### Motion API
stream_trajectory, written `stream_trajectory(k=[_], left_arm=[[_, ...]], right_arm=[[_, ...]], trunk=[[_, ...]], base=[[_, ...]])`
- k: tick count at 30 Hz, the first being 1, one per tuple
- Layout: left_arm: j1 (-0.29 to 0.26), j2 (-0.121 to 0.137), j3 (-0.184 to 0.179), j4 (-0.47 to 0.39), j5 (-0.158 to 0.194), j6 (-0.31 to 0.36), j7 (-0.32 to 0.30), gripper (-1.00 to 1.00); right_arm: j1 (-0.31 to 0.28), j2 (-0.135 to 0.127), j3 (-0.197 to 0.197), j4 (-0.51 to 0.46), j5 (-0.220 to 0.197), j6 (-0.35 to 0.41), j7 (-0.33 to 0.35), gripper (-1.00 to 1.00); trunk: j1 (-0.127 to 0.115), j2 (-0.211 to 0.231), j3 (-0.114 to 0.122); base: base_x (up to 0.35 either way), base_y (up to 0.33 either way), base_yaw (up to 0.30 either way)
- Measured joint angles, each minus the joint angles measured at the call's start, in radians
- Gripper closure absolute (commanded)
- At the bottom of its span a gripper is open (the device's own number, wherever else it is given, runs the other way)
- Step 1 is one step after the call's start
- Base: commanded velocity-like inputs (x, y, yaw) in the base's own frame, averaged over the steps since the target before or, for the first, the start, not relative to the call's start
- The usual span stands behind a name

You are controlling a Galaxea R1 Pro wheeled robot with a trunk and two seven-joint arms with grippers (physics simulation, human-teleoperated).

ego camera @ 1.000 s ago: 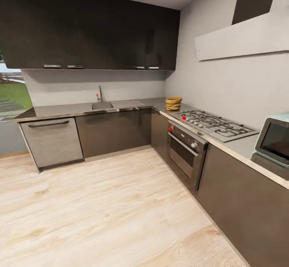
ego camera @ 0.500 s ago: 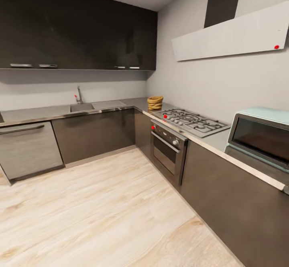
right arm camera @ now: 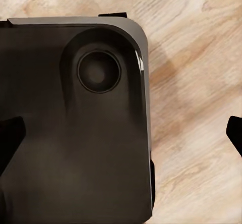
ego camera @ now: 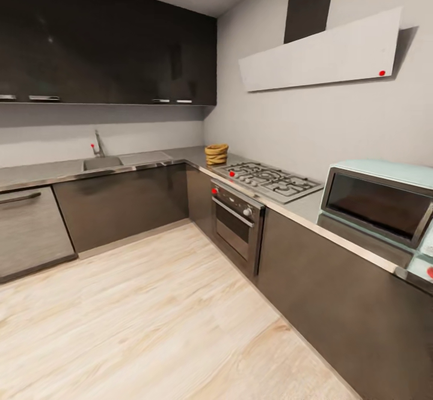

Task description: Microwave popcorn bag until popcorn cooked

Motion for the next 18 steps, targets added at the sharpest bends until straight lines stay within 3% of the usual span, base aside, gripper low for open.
stream_trajectory(k=[18], left_arm=[[0.0,0.0,0.0,0.0,0.001,0.002,0.0,-1.0]], right_arm=[[0.0,0.001,0.0,0.0,-0.001,-0.003,0.0,-1.0]], trunk=[[0.0,0.0,0.0]], base=[[0.31,0.113,-0.006]])
